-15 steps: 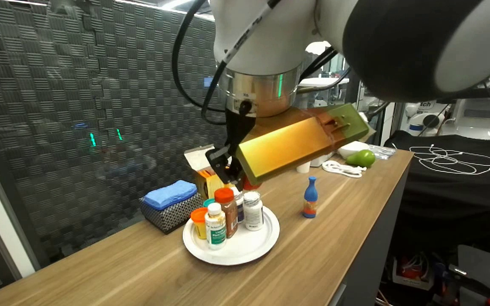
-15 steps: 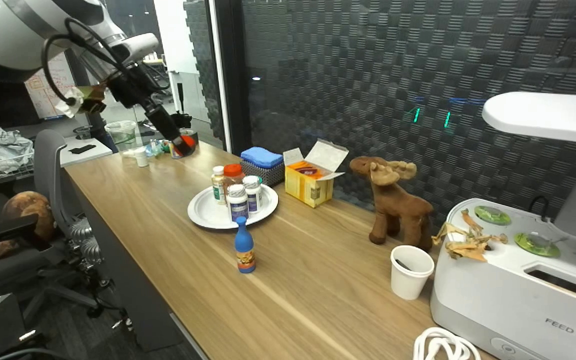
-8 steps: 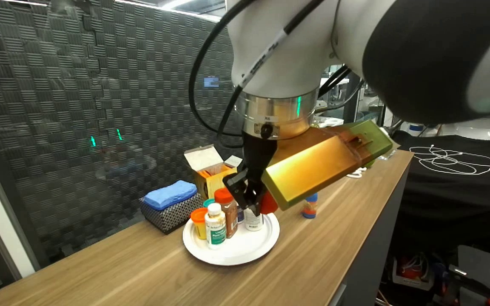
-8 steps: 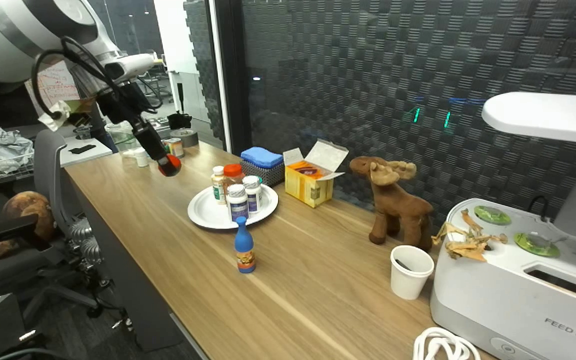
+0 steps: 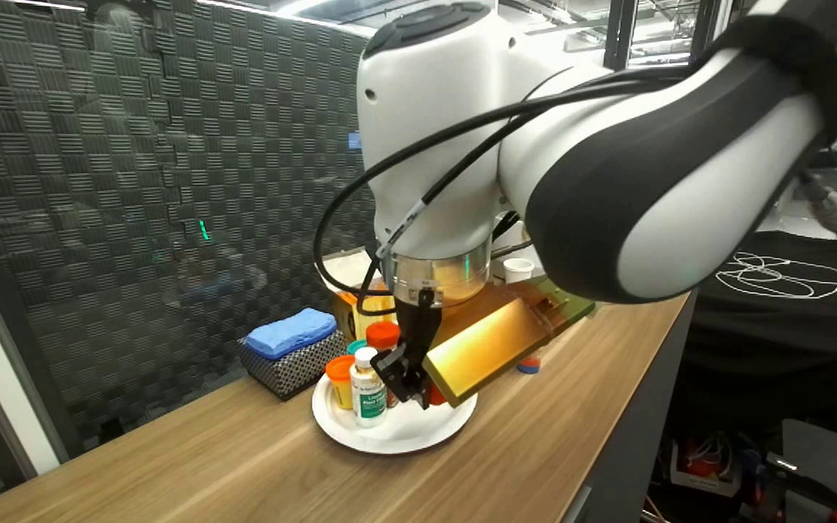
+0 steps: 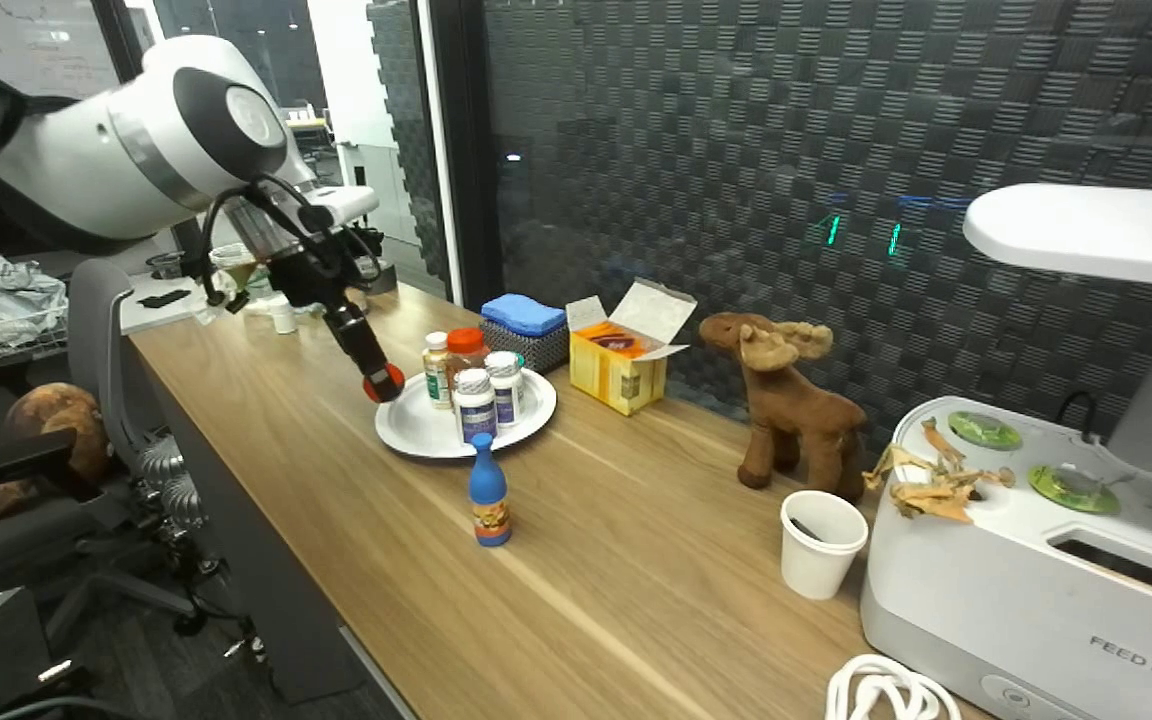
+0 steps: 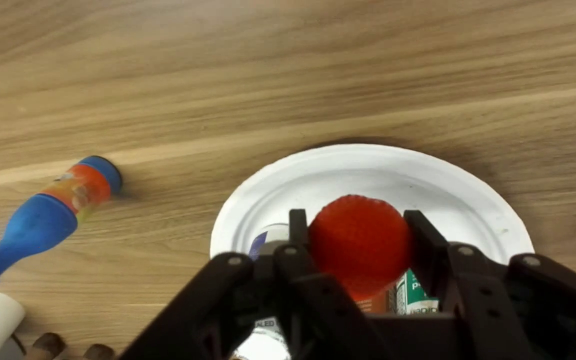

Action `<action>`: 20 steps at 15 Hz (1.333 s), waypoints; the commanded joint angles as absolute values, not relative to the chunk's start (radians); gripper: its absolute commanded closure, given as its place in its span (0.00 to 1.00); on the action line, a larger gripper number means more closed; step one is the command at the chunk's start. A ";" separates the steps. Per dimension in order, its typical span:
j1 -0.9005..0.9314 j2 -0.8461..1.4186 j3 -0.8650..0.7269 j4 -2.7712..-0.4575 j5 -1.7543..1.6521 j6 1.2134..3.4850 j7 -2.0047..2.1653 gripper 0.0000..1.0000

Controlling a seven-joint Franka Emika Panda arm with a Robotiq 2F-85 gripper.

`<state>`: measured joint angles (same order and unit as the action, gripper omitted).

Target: Put the bottles and orange plushie around the white plate on the white plate

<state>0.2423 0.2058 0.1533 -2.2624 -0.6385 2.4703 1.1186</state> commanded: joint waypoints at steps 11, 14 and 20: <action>0.271 0.407 0.092 -2.023 -0.535 2.472 0.862 0.74; 0.287 0.408 0.089 -2.028 -0.504 2.465 0.816 0.39; 0.319 0.378 0.088 -2.055 -0.450 2.473 0.760 0.00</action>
